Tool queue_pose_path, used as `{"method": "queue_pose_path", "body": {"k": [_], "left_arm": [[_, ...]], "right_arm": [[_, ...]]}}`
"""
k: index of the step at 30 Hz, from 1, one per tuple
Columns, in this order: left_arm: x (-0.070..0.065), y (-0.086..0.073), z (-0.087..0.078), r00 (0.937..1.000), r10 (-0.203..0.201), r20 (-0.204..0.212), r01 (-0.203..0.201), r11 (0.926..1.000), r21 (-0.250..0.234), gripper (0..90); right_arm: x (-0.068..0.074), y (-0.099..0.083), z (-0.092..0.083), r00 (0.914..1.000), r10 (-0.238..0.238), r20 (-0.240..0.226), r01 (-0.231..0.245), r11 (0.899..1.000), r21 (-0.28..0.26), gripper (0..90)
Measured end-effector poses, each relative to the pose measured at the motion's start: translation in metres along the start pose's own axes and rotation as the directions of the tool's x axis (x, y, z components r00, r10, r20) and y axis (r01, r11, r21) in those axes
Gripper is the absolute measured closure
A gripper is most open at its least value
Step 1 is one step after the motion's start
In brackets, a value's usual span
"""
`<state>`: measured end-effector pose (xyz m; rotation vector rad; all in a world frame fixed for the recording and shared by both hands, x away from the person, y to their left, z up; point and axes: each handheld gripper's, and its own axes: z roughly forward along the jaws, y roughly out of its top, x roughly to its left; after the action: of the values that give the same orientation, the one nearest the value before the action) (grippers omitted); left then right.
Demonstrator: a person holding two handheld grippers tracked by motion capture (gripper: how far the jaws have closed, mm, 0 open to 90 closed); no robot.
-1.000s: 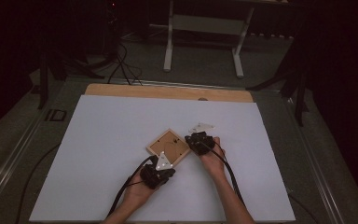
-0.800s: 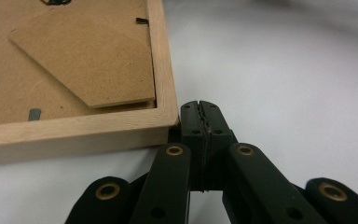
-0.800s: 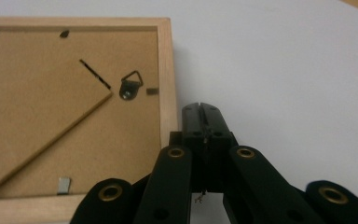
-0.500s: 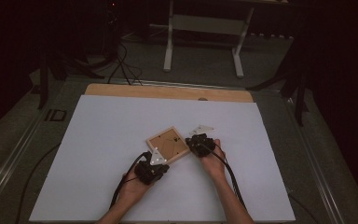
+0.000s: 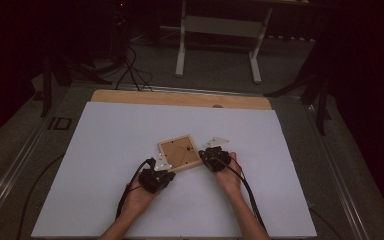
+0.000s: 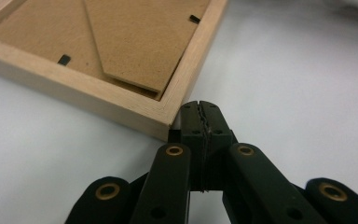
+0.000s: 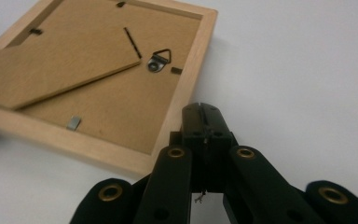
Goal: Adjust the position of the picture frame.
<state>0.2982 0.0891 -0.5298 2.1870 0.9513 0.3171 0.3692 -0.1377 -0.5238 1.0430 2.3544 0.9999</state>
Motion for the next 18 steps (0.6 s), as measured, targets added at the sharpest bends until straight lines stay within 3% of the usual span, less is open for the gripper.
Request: {"method": "queue_pose_path", "body": {"k": [14, 18], "left_arm": [[0.013, -0.002, -0.005, 0.9987, -0.048, -0.020, 0.048, 0.9988, -0.007, 89.6], [0.019, -0.004, -0.009, 0.9959, -0.086, -0.028, 0.086, 0.9963, -0.004, 89.6]], "right_arm": [[0.015, -0.007, -0.005, 0.9984, -0.031, -0.049, 0.030, 1.000, -0.003, 89.7], [0.020, -0.009, -0.007, 0.9972, -0.046, -0.060, 0.046, 0.999, -0.002, 89.7]]}}
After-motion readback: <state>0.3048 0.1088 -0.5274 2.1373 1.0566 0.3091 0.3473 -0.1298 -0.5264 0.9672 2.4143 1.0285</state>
